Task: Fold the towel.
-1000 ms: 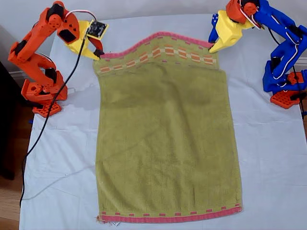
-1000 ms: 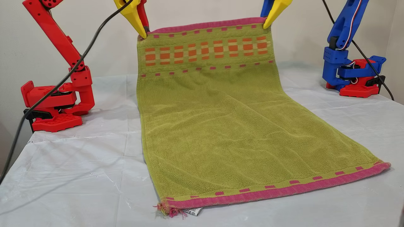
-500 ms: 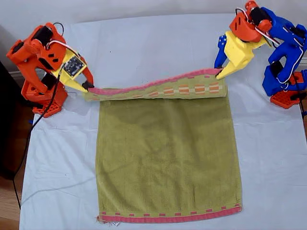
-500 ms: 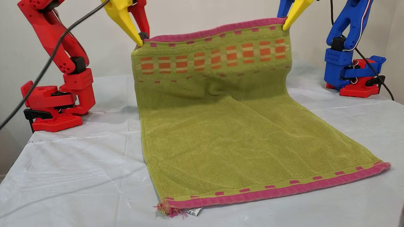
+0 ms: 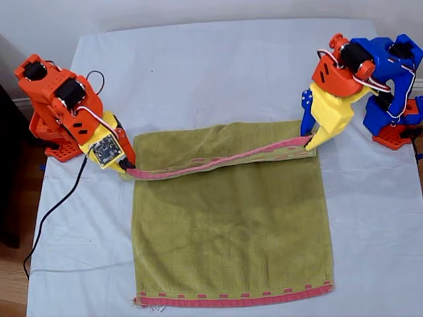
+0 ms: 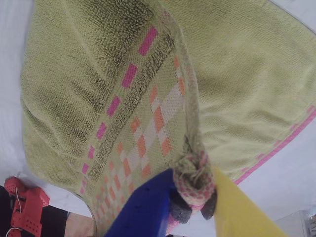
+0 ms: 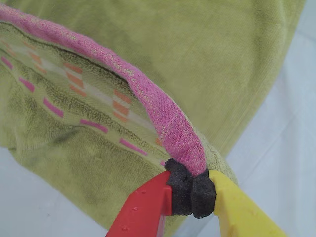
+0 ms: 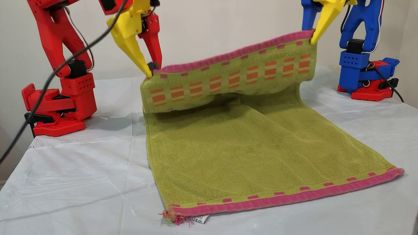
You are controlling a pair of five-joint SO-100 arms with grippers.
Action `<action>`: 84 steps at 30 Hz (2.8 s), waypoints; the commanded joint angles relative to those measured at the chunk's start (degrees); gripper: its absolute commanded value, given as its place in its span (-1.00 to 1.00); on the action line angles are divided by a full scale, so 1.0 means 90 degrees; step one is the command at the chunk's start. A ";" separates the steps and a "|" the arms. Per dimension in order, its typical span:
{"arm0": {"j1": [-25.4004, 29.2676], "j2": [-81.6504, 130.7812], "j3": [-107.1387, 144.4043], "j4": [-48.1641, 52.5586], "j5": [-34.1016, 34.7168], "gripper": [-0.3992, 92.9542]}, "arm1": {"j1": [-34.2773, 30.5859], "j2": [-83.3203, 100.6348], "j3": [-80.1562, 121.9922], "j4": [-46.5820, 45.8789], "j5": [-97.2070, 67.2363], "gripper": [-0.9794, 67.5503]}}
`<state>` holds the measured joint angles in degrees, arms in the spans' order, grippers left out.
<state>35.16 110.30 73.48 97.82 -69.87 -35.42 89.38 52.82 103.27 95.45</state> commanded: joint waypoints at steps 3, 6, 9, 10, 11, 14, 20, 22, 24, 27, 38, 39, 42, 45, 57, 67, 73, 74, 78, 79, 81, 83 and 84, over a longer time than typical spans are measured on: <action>0.0586 -0.0117 -0.0312 -0.0615 -0.0312 -0.99 | -0.0459 -0.0283 -0.0928 -0.0020 0.0518 -0.97; 0.0771 -0.0469 -0.0449 -0.0791 -0.0322 -0.99 | -0.0596 -0.0625 -0.1240 -0.0020 0.0645 -0.97; 0.0889 -0.0791 -0.0645 -0.0947 -0.0234 -0.99 | -0.0771 -0.1123 -0.1816 -0.0020 0.0742 -0.97; 0.0938 -0.0918 -0.0664 -0.1035 -0.0225 -0.99 | -0.0850 -0.1289 -0.1982 -0.0020 0.0791 -0.97; 0.0977 -0.1016 -0.0664 -0.1104 -0.0205 -0.99 | -0.0928 -0.1445 -0.2109 -0.0020 0.0850 -0.97; 0.1035 -0.1152 -0.0508 -0.1396 -0.0186 -0.99 | -0.1123 -0.1709 -0.2227 -0.0020 0.1055 -0.97; 0.1074 -0.1279 -0.0156 -0.2246 -0.0098 -0.99 | -0.1514 -0.2139 -0.2666 -0.0020 0.1475 -0.97; 0.1074 -0.1426 -0.0176 -0.2471 -0.0068 -0.99 | -0.1641 -0.2373 -0.2822 -0.0020 0.1641 -0.97; 0.1104 -0.1641 -0.0254 -0.2588 -0.0059 -0.99 | -0.1719 -0.2598 -0.3008 -0.0020 0.1738 -0.97; 0.1162 -0.1904 -0.0264 -0.2949 -0.0020 -0.99 | -0.1846 -0.3105 -0.3604 -0.0020 0.1865 -0.97; 0.1445 -0.2715 -0.0225 -0.4102 -0.0098 -0.99 | -0.2275 -0.4971 -0.5996 -0.0020 0.2393 -0.97; 0.1445 -0.2764 -0.0225 -0.4189 -0.0078 -0.99 | -0.2305 -0.5088 -0.6162 -0.0020 0.2432 -0.97; 0.1445 -0.2939 -0.0264 -0.4453 -0.0049 -0.99 | -0.2363 -0.5439 -0.6484 -0.0020 0.2520 -0.97; 0.1377 -0.2998 -0.0205 -0.4668 -0.0195 -0.96 | -0.2383 -0.5645 -0.6670 -0.0020 0.2559 -0.85; 0.1563 -0.3262 0.0605 -0.6650 0.0244 -0.90 | -0.2754 -0.6172 -0.7178 -0.0039 0.2988 -0.16; 0.1729 -0.4219 0.0107 -0.7295 -0.0010 -0.80 | -0.2813 -0.6289 -0.7178 -0.0176 0.3047 0.05; 0.1875 -0.4014 0.0664 -0.8145 0.0068 -0.82 | -0.2773 -0.6328 -0.7178 -0.0283 0.2998 0.05; 0.1875 -0.3848 0.0889 -0.8262 0.0049 -0.82 | -0.2773 -0.6338 -0.7178 -0.0293 0.3008 0.05; 0.1895 -0.3389 0.1162 -0.7568 -0.0098 -0.67 | -0.2764 -0.6357 -0.7178 -0.0313 0.2988 0.05; 0.1914 -0.3379 0.1143 -0.7412 -0.0127 -0.46 | -0.2754 -0.6367 -0.7178 -0.0332 0.2959 0.05; 0.1943 -0.3379 0.1094 -0.7266 -0.0156 -0.17 | -0.2744 -0.6387 -0.7178 -0.0352 0.2959 0.05; 0.1963 -0.3379 0.1094 -0.7187 -0.0195 0.09 | -0.2734 -0.6396 -0.7178 -0.0361 0.2920 0.05; 0.1973 -0.3379 0.1084 -0.7158 -0.0195 0.25 | -0.2725 -0.6396 -0.7178 -0.0352 0.2920 0.05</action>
<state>52.12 74.53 84.46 32.70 -71.37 -60.29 29.71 -6.24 101.87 121.55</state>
